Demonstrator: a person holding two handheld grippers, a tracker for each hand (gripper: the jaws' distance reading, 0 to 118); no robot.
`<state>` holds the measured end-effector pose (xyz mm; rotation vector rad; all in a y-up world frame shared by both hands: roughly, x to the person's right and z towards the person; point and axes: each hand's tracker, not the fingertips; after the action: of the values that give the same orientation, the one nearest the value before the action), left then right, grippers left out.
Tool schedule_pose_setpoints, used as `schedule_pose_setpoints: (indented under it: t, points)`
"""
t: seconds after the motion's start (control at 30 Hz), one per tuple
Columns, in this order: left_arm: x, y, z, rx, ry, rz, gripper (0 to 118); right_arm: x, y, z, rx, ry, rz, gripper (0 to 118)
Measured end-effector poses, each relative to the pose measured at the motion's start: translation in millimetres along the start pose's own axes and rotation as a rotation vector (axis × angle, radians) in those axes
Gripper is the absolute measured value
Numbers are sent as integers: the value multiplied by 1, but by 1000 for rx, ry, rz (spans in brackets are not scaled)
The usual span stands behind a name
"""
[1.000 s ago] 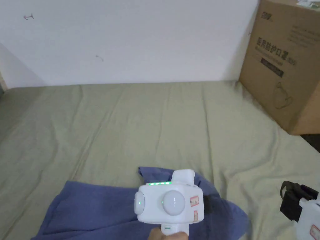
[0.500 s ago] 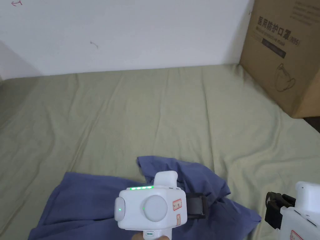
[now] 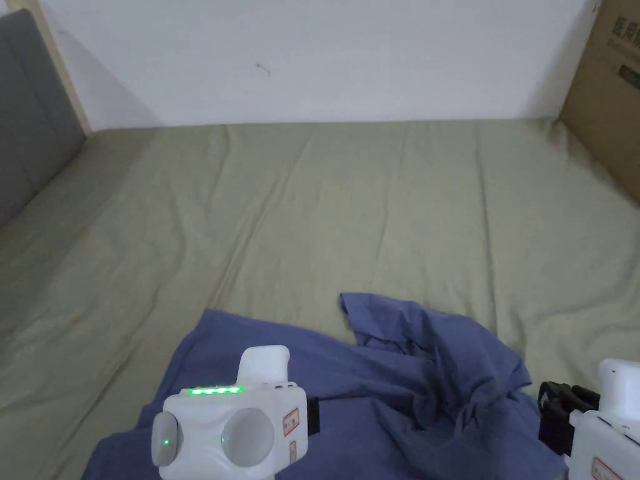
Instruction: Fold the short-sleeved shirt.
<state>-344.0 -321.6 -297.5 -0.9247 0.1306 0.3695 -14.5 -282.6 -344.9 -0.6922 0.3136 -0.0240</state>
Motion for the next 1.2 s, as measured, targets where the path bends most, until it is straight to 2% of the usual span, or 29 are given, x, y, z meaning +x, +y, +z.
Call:
schedule_pose_setpoints:
  t: [0.07,0.1,0.13,0.17,0.2,0.23,0.33,0.47,0.53,0.57,0.6,0.63,0.67,0.7,0.8,0.83,0.9,1.03,1.07,1.1,1.13,1.17,1.2]
  points:
    - [-17,22,-4,-4,5,-10,3,-2,0,-6,-14,4,13,0]
    - [-23,33,-6,-4,22,-30,20,-2,0,-10,-21,3,17,0]
    - [-32,47,-8,19,42,-40,59,-2,-1,-13,-28,0,19,0]
    - [-44,64,-12,42,59,-25,87,-1,-1,-17,-35,-1,18,0]
    - [-55,79,-18,38,70,-5,101,0,-2,-21,-44,-2,14,0]
    - [-67,96,-25,29,98,28,102,2,-2,-24,-55,-3,9,0]
    - [-100,138,-53,36,152,31,102,6,-5,-32,-73,-11,0,0]
    - [-130,163,-107,-99,296,20,101,13,-9,-42,-97,-31,-7,0]
    - [-136,154,-133,-137,248,-2,99,17,-11,-46,-107,-36,-14,0]
    - [-137,148,-145,-170,243,4,89,18,-11,-49,-115,-39,-17,0]
    - [-138,141,-158,-220,255,-1,75,20,-12,-50,-121,-43,-18,0]
    - [-132,136,-149,-100,276,-29,76,21,-13,-52,-126,-49,-21,0]
    - [-125,136,-142,-117,293,-32,74,22,-14,-53,-130,-51,-23,0]
    - [-122,135,-137,-108,293,-32,66,23,-14,-54,-132,-52,-26,0]
    - [-117,135,-127,-86,342,-71,14,25,-11,-59,-140,-43,-37,0]
    - [-117,134,-124,-87,394,-93,4,25,-9,-60,-137,-38,-38,0]
    - [-121,134,-113,-89,307,-56,4,25,3,-64,-128,3,-36,0]
    - [-117,132,-81,-35,301,-46,4,29,52,-87,-117,124,-8,0]
    - [-115,132,-72,-17,293,-46,4,30,68,-98,-112,165,-7,7]
    - [-113,131,-64,-4,285,-50,4,29,83,-111,-124,188,7,30]
    - [-112,130,-57,0,282,-52,4,25,98,-123,-137,181,29,69]
    - [-110,129,-50,9,281,-55,4,22,110,-140,-142,189,58,99]
    - [-111,130,-47,20,282,-63,4,20,119,-158,-169,198,88,115]
